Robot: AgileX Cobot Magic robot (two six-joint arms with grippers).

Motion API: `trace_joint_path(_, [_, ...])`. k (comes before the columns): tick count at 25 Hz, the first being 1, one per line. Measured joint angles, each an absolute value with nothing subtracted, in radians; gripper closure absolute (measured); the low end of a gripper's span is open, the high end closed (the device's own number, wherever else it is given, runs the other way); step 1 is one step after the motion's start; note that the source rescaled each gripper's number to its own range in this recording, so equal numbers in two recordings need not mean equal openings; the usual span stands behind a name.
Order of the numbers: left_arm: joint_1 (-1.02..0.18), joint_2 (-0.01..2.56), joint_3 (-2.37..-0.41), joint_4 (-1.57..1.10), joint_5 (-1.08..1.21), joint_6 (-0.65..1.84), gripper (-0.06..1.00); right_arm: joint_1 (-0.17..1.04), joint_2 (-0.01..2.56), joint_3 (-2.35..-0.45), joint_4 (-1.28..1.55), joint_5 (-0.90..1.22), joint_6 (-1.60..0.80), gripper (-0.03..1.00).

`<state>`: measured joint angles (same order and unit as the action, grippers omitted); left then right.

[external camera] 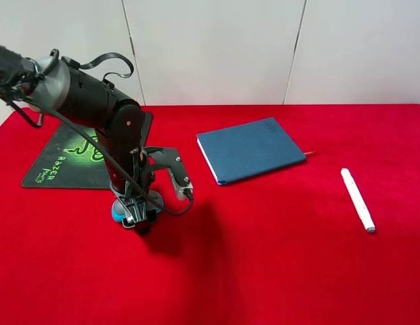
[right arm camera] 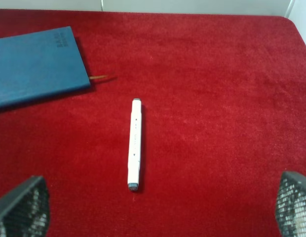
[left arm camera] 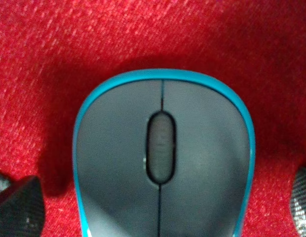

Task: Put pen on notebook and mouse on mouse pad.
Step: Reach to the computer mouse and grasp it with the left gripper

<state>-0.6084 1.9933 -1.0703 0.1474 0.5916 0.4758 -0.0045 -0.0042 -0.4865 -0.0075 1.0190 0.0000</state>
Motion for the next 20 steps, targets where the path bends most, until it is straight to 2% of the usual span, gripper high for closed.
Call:
trace_joint_path(2, [-0.608, 1.993, -1.07, 0.147, 0.592, 0.476, -0.04, -0.004, -0.004, -0.486, -0.007, 1.019, 0.0, -0.03])
trace_joint_path(4, [-0.608, 1.993, -1.07, 0.143, 0.592, 0.476, 0.05, -0.004, -0.004, -0.486, -0.007, 1.019, 0.0, -0.03])
trace_joint_path(6, [-0.608, 1.993, -1.07, 0.139, 0.592, 0.476, 0.22, -0.004, -0.004, -0.486, -0.007, 1.019, 0.0, -0.03])
trace_joint_path(10, [-0.608, 1.993, -1.07, 0.138, 0.592, 0.476, 0.68, -0.004, -0.004, -0.486, -0.007, 1.019, 0.0, -0.03])
trace_joint_path(13, [-0.608, 1.993, -1.07, 0.138, 0.59, 0.476, 0.93, -0.004, -0.004, -0.486, -0.007, 1.019, 0.0, -0.03])
trace_joint_path(20, [-0.608, 1.993, -1.07, 0.138, 0.588, 0.475, 0.94, -0.004, -0.004, -0.486, -0.007, 1.019, 0.0, -0.03])
